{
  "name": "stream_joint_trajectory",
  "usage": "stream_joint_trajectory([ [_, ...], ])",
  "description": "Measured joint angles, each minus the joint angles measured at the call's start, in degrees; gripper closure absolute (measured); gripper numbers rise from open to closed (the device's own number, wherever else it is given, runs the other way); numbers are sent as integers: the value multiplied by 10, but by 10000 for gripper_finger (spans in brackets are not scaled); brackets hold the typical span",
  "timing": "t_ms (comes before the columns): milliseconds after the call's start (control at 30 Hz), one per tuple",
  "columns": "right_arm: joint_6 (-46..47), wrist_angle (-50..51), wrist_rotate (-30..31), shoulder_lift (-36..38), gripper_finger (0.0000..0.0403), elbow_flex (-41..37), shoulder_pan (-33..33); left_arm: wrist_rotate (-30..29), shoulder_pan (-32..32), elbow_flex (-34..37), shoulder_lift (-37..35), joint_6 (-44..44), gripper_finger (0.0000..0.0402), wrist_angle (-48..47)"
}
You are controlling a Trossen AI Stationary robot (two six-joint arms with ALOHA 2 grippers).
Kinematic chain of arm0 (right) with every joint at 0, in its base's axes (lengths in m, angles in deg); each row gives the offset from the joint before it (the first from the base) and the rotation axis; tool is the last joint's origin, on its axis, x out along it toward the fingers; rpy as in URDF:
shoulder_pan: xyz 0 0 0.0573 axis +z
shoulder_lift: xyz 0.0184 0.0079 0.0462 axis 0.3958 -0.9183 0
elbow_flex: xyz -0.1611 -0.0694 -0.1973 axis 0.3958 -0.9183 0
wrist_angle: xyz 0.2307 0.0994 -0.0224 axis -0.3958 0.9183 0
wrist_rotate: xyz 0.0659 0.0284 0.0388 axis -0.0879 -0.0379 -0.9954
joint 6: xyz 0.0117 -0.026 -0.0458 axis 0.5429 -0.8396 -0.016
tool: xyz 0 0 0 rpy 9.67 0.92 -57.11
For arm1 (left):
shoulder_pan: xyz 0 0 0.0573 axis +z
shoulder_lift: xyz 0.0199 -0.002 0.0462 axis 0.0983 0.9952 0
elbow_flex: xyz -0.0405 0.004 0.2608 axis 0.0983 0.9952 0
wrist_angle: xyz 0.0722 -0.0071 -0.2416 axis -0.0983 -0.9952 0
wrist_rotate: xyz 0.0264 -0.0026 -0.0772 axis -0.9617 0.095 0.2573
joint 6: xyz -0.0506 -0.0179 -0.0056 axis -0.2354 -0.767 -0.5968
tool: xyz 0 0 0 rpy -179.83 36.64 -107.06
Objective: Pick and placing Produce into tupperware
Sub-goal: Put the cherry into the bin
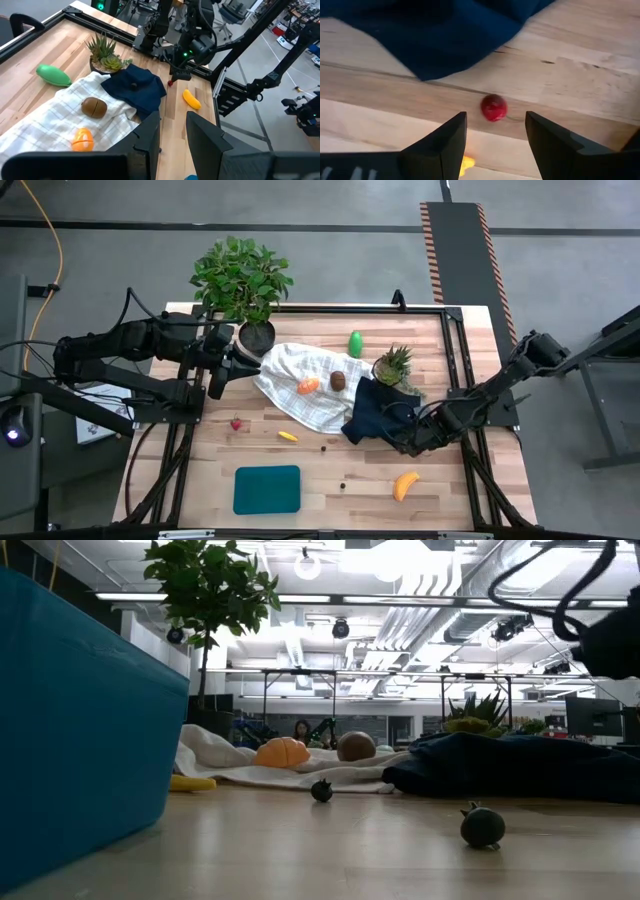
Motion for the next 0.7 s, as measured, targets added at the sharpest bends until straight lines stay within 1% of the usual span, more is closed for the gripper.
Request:
stream_joint_trajectory([
  [100,-1,-9,-2,0,210,-12,0,0,0,0,0,-5,318,-7],
  [267,-1,-53,-3,0,210,-28,0,0,0,0,0,-9,318,-11],
  [700,-4,-51,1,0,210,-29,0,0,0,0,0,-9,318,-11],
])
